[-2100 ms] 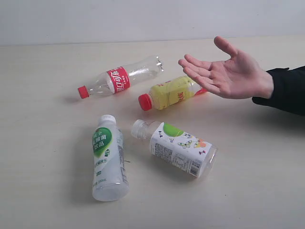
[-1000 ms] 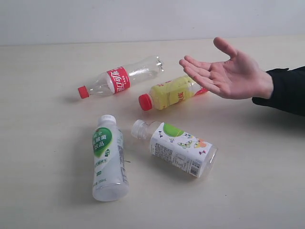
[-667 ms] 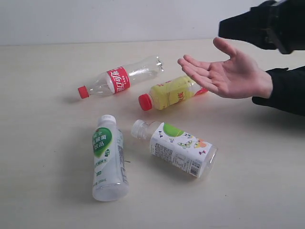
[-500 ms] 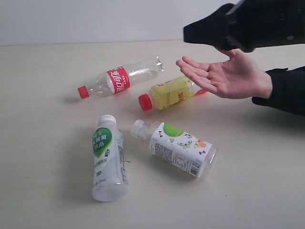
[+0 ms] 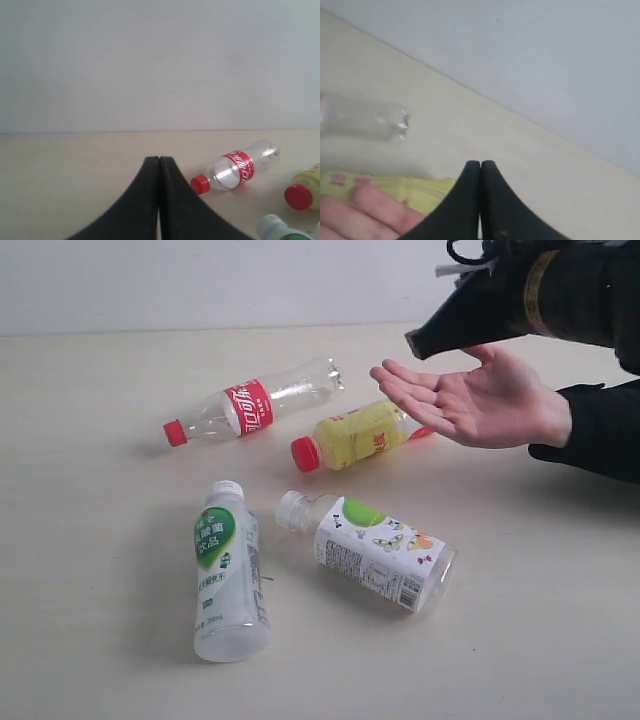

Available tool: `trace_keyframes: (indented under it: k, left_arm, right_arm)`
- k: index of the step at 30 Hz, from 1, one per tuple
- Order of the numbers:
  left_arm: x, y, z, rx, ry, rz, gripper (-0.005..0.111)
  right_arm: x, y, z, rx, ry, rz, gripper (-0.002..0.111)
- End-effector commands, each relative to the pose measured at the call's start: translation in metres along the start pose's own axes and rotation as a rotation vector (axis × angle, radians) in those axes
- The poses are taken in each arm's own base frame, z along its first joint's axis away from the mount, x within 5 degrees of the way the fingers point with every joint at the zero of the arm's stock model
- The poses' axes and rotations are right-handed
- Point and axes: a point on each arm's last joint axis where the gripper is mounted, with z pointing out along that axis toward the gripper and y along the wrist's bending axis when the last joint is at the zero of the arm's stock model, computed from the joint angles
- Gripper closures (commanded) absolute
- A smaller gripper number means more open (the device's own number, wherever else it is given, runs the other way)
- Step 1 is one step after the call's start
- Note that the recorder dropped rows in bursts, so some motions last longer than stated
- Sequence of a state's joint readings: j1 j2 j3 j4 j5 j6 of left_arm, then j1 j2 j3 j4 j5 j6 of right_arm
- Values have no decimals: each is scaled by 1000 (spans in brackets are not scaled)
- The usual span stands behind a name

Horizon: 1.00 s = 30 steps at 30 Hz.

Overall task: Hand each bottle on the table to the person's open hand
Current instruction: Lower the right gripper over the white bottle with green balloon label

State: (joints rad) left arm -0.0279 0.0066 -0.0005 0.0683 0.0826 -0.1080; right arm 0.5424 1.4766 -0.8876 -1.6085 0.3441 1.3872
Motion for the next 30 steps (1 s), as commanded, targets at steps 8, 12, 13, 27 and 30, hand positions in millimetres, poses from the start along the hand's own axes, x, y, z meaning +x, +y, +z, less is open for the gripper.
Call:
trace_keyframes:
  k: [8, 12, 13, 27, 30]
  left_arm:
    - [0, 0, -1, 3, -7, -4, 107]
    - [0, 0, -1, 3, -7, -4, 107]
    - [0, 0, -1, 3, -7, -4, 107]
    - [0, 0, -1, 3, -7, -4, 107]
    - [0, 0, -1, 3, -7, -4, 107]
  right_arm:
    - [-40, -3, 0, -69, 651, 171, 108]
    - [-49, 8, 21, -98, 820, 176, 108]
    - [-46, 14, 25, -133, 841, 178, 108]
    - [-21, 80, 11, -512, 904, -184, 108]
    - [-4, 102, 4, -571, 887, -292, 108]
